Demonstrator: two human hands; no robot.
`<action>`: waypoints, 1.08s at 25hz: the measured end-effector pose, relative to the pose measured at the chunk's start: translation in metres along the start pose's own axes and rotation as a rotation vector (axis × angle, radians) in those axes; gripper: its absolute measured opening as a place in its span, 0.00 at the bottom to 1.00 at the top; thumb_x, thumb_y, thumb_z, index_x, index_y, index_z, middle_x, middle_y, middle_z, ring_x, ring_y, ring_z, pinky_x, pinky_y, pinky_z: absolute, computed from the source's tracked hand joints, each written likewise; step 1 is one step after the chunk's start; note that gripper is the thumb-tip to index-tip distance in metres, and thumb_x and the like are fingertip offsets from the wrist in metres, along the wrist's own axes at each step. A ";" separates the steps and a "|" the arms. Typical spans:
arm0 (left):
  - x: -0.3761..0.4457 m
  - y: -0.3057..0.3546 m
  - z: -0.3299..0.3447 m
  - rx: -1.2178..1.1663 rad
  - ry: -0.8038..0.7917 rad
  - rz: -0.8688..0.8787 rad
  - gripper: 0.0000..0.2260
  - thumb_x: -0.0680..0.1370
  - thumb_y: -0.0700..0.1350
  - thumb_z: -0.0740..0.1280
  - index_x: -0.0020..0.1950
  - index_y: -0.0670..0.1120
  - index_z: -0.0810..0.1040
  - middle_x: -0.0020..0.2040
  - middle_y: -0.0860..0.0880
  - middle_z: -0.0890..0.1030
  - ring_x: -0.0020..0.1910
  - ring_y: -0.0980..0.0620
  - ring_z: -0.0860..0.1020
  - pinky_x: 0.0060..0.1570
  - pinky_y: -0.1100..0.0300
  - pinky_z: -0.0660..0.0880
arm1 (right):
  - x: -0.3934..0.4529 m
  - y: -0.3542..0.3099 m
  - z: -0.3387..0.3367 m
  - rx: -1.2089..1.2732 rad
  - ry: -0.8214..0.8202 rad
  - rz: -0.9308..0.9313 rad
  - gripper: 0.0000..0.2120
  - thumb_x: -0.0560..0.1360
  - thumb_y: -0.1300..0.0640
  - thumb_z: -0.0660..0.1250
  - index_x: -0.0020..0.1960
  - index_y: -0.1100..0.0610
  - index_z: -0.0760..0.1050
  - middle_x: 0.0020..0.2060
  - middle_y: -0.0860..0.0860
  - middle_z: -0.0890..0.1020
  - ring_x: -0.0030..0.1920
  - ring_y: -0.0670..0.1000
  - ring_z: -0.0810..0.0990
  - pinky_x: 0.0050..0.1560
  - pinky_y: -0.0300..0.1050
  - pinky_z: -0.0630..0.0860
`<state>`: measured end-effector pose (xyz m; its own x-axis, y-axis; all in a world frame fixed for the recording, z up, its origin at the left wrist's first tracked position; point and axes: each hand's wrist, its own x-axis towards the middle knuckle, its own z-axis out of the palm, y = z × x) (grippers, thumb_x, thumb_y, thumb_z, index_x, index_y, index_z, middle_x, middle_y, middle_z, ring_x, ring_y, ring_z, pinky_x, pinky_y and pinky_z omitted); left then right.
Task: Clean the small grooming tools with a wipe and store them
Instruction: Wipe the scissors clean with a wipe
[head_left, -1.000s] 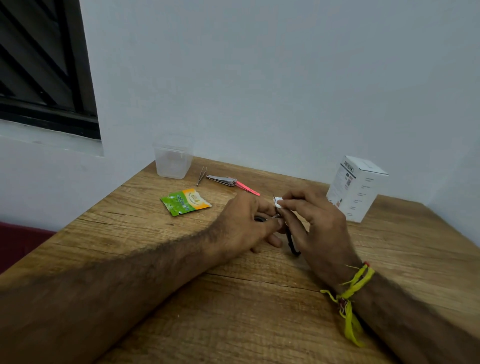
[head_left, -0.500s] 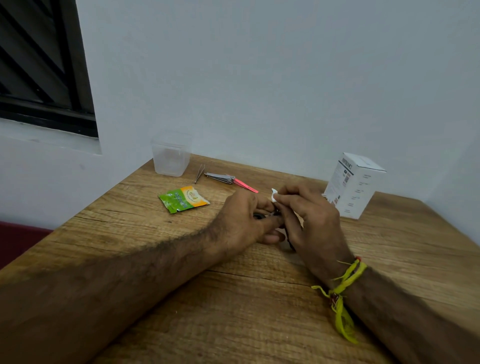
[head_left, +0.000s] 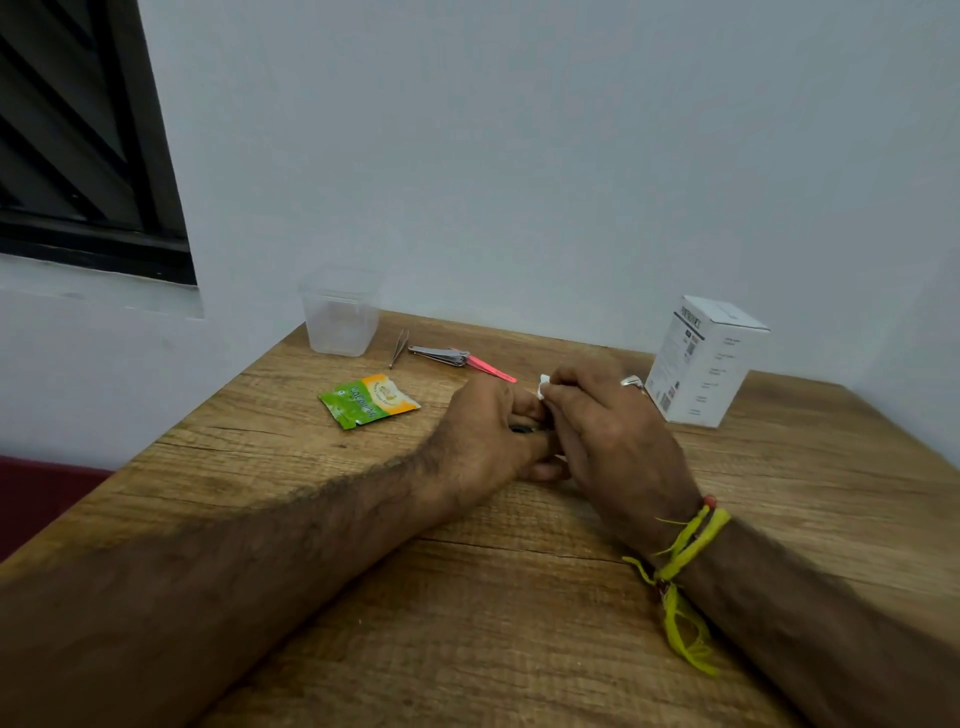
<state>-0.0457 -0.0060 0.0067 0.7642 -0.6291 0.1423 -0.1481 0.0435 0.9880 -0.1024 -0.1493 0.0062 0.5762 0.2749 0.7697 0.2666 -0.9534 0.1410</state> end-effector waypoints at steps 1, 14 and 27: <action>0.000 -0.001 0.000 -0.008 -0.006 -0.012 0.04 0.75 0.32 0.72 0.49 0.38 0.83 0.45 0.43 0.86 0.44 0.47 0.86 0.45 0.53 0.83 | -0.001 0.000 -0.001 0.001 -0.013 -0.002 0.09 0.77 0.62 0.63 0.50 0.64 0.81 0.50 0.57 0.80 0.45 0.58 0.79 0.46 0.51 0.75; -0.005 0.009 0.000 -0.033 -0.024 -0.011 0.08 0.76 0.30 0.69 0.54 0.37 0.78 0.40 0.39 0.84 0.35 0.52 0.85 0.34 0.64 0.79 | -0.002 0.002 -0.005 -0.031 -0.088 -0.054 0.13 0.77 0.58 0.61 0.54 0.62 0.81 0.51 0.56 0.81 0.47 0.56 0.79 0.48 0.45 0.71; -0.002 0.006 -0.005 -0.156 -0.014 -0.084 0.20 0.74 0.29 0.71 0.63 0.43 0.74 0.49 0.34 0.84 0.42 0.44 0.86 0.39 0.58 0.83 | -0.001 0.006 -0.027 0.127 0.073 0.121 0.05 0.77 0.63 0.69 0.52 0.62 0.80 0.50 0.55 0.81 0.50 0.54 0.80 0.48 0.50 0.78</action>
<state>-0.0445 -0.0008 0.0126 0.7610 -0.6460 0.0595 0.0153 0.1095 0.9939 -0.1220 -0.1582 0.0231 0.5537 0.1448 0.8200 0.2966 -0.9545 -0.0317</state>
